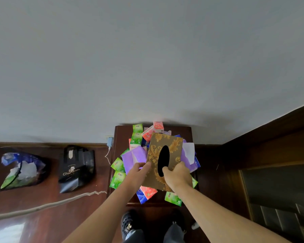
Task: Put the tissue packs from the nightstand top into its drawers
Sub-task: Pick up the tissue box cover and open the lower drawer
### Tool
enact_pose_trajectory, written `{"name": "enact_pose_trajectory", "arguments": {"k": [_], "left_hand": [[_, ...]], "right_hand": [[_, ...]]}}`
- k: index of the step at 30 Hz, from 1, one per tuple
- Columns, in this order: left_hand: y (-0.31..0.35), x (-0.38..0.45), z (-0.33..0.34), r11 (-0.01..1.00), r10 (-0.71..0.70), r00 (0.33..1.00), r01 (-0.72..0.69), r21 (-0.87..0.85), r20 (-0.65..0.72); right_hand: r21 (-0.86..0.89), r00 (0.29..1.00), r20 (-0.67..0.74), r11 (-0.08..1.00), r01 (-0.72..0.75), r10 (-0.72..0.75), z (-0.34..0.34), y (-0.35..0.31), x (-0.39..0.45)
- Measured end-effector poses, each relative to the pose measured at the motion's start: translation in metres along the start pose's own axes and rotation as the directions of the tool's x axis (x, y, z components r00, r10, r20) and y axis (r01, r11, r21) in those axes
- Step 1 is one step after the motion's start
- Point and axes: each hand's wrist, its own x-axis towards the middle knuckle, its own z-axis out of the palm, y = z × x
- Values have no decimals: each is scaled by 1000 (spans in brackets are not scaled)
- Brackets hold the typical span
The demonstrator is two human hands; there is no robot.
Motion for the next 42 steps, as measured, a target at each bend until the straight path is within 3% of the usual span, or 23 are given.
{"name": "enact_pose_trajectory", "arguments": {"k": [9,17,20,22,25,28,35,42], "left_hand": [[14,-26,-9,998,48,996,-45,-48,69],[20,-52,2,945,194,980,-174,-276,47],[15,-62,3,907,241,970,-213,-363,33],[8,-67,1,893,251,965,-202,-403,73],[-4,-75,-2,898,268,948,-182,-401,170],[-14,-80,-1,912,296,932,-210,-352,211],[-57,-53,-6,877,430,881,-357,-320,195],[-110,-1,-1,802,560,814,-486,-348,153]], "right_hand": [[32,992,-38,992,123,-122,-32,-2,-17],[224,975,-54,948,224,-218,-55,8,-45],[465,954,67,855,228,-291,-64,26,-54],[655,920,225,749,101,-321,-70,37,-61],[765,879,339,642,-50,-336,-69,52,-66],[869,881,288,489,-76,-376,-56,60,-66],[934,894,155,356,6,-420,9,69,-44],[911,841,67,377,168,-537,71,93,-1]]}}
